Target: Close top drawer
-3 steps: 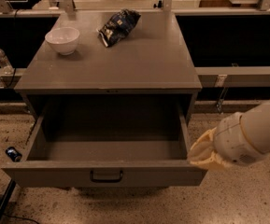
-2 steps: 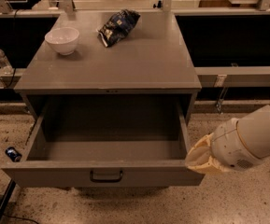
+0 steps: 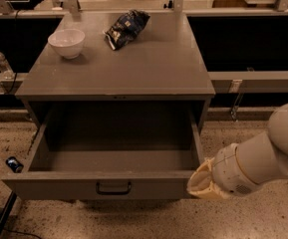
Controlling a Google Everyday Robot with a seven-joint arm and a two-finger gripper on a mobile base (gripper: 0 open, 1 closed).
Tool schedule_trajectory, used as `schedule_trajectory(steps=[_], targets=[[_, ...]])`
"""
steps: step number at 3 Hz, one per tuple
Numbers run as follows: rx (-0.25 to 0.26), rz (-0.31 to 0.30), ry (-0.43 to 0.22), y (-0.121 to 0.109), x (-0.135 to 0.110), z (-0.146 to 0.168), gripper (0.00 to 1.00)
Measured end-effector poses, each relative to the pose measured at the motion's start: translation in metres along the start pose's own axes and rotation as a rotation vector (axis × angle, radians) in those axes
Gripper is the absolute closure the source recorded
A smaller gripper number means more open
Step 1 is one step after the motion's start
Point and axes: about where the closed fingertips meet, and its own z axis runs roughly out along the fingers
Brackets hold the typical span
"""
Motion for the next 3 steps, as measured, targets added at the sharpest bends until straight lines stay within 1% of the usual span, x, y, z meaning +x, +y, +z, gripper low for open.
schedule_trajectory(steps=[1, 3], targets=[[-0.002, -0.023, -0.023, 0.003, 0.006, 0.030, 1.00], [0.034, -0.126, -0.015, 0.000, 0.008, 0.078, 1.00]])
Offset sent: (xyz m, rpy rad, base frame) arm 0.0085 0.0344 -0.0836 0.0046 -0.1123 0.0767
